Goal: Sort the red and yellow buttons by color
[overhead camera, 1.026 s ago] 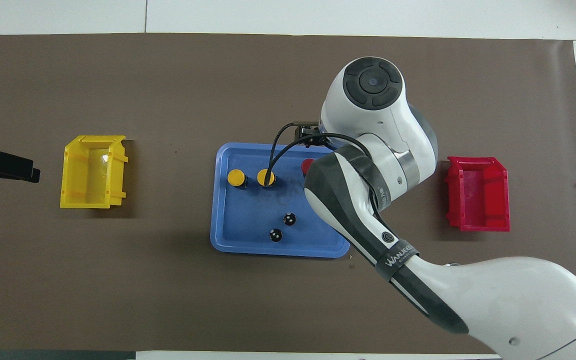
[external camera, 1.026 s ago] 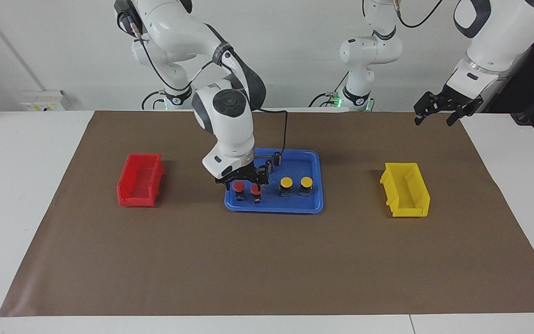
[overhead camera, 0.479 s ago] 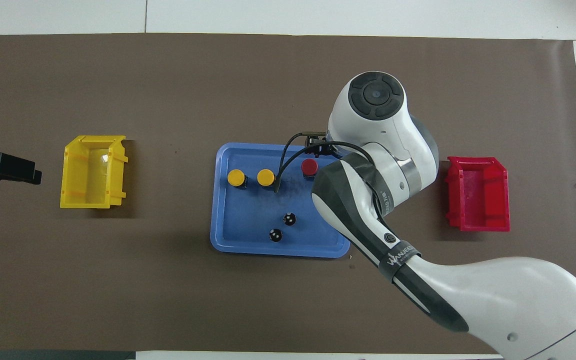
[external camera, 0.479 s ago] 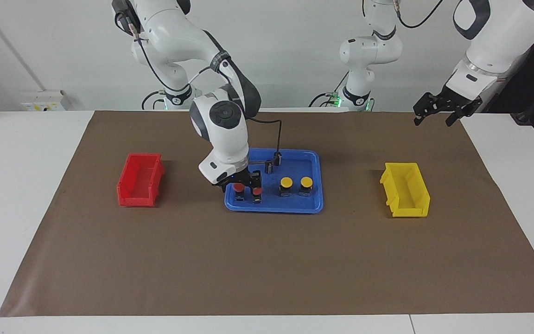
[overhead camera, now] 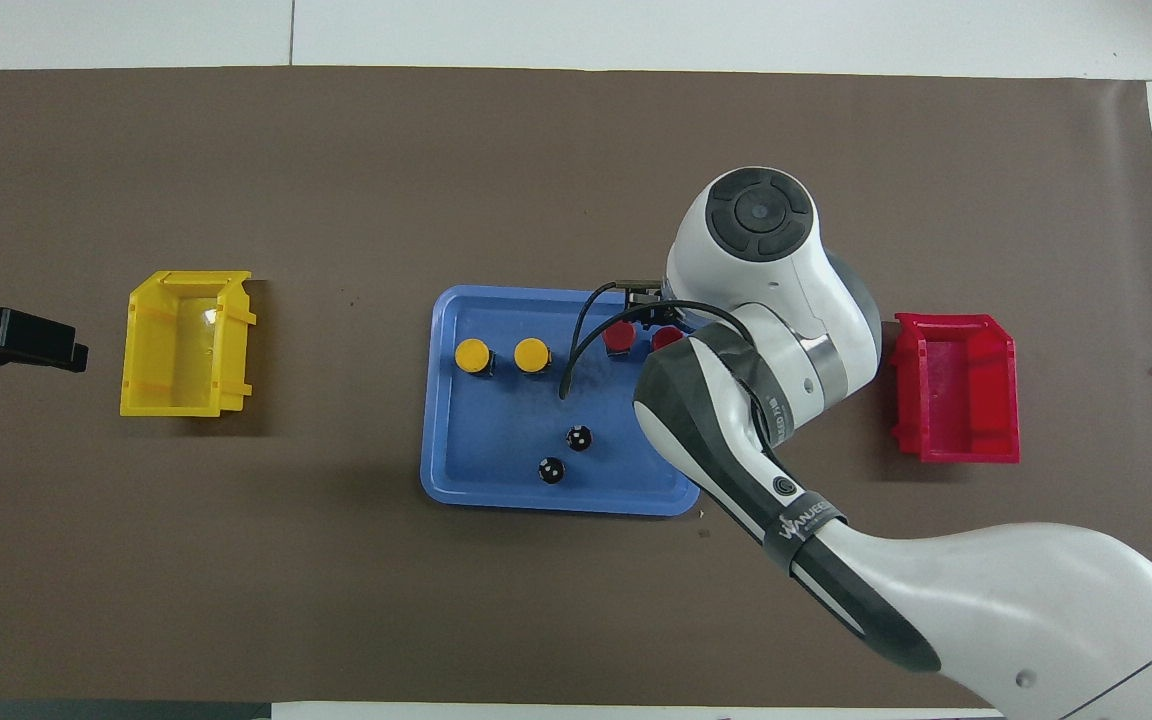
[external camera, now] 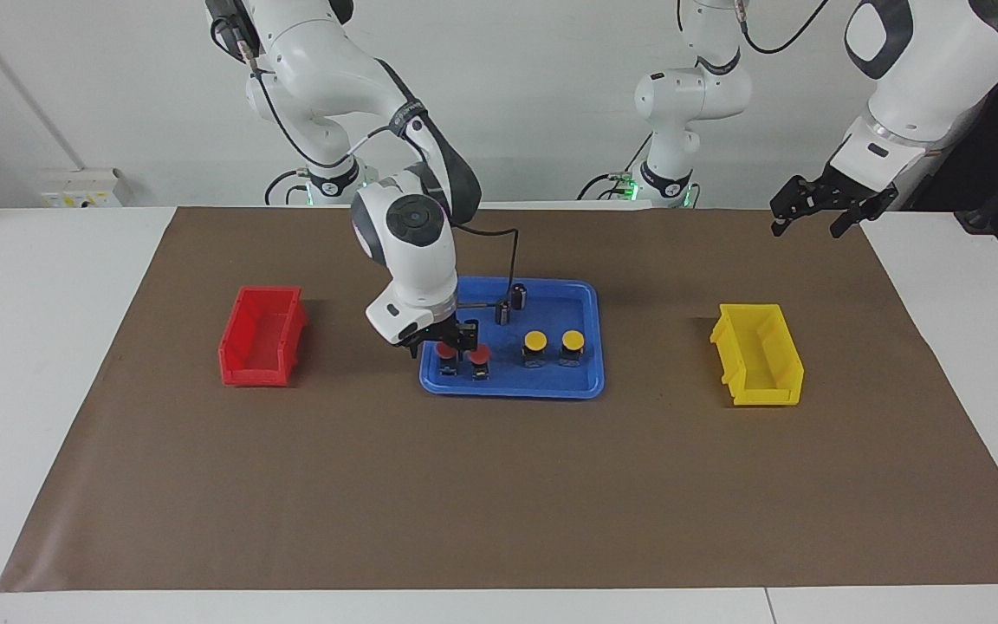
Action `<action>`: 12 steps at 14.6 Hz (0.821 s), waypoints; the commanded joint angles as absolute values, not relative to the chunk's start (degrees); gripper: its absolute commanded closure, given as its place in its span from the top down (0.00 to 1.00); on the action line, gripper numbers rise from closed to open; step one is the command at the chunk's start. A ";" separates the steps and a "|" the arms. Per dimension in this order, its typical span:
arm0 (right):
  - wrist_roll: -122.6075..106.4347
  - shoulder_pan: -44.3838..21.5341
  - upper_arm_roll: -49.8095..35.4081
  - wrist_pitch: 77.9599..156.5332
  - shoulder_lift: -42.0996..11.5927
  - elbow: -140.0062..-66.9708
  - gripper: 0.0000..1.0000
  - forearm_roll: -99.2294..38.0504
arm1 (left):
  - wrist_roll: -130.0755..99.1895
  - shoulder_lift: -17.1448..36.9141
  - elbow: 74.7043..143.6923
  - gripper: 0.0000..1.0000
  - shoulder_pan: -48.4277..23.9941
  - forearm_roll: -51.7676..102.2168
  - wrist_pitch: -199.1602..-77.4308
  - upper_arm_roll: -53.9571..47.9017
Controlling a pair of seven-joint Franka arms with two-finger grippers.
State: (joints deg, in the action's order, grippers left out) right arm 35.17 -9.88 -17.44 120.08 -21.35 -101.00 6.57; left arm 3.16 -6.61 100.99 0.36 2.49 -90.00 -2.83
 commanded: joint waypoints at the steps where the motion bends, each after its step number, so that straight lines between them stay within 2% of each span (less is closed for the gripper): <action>1: 35.16 -8.96 -18.19 123.57 -18.81 -106.08 0.84 7.38 | 2.90 -8.70 103.45 1.00 0.35 1.85 -90.97 -2.64; 5: 34.98 -9.05 -18.19 123.84 -18.46 -106.96 0.84 7.38 | 2.81 -8.96 104.06 1.00 1.32 1.85 -91.05 -2.64; 9: 35.16 -9.49 -18.28 127.52 -17.93 -109.42 0.81 7.38 | 2.72 -8.96 104.06 1.00 1.41 1.85 -90.97 -2.64; 10: 34.98 -9.49 -18.19 128.05 -17.76 -110.03 0.79 7.38 | 2.72 -8.96 104.06 1.00 1.41 1.76 -90.97 -2.64; 11: 34.81 -9.49 -18.28 128.14 -17.75 -110.21 0.72 7.38 | 2.72 -9.05 104.06 1.00 1.41 1.84 -90.88 -2.72; 12: 34.54 -9.32 -18.28 128.14 -17.75 -110.13 0.59 7.38 | 2.72 -8.97 104.06 1.00 1.41 1.85 -90.97 -2.72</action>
